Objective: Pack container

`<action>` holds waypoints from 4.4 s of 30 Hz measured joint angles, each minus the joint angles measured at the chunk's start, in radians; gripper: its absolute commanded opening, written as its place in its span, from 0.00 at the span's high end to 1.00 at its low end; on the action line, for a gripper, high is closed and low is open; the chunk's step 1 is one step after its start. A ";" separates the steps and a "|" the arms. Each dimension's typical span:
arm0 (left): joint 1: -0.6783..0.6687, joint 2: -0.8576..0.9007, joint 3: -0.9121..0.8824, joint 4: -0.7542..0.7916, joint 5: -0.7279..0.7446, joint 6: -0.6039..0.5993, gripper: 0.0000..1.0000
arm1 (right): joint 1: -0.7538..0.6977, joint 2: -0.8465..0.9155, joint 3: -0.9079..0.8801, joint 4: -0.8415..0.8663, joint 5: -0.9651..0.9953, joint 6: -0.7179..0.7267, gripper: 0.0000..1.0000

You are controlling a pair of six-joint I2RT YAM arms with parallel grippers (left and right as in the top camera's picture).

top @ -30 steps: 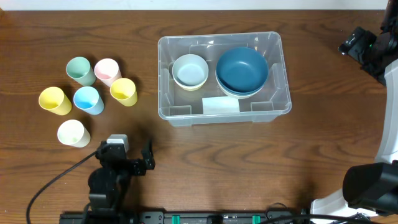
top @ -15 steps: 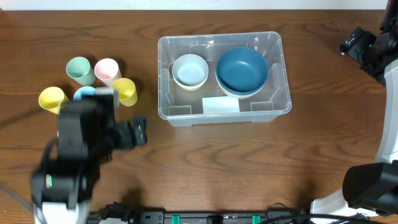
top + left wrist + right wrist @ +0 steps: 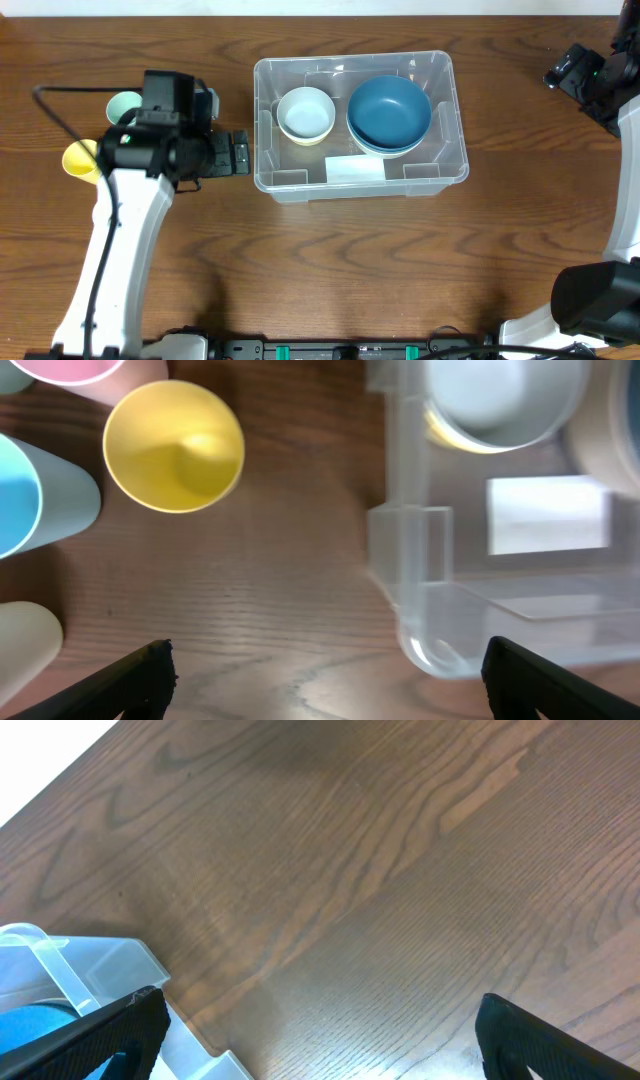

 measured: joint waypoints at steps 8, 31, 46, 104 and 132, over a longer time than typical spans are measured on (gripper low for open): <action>0.000 0.082 0.000 0.069 -0.096 0.035 0.02 | 0.000 0.000 0.000 0.000 0.000 0.000 0.01; 0.005 0.402 0.000 0.264 -0.138 0.081 0.23 | 0.000 0.000 0.000 0.000 0.000 0.000 0.01; 0.005 0.432 0.000 0.288 -0.216 0.087 0.94 | 0.000 0.000 0.000 0.000 0.000 0.000 0.01; -0.583 0.339 0.059 0.389 0.031 0.003 0.94 | 0.000 0.000 0.000 0.000 0.000 0.000 0.01; -0.576 0.489 0.060 0.443 0.030 0.003 0.18 | 0.000 0.000 0.000 0.000 0.000 0.000 0.01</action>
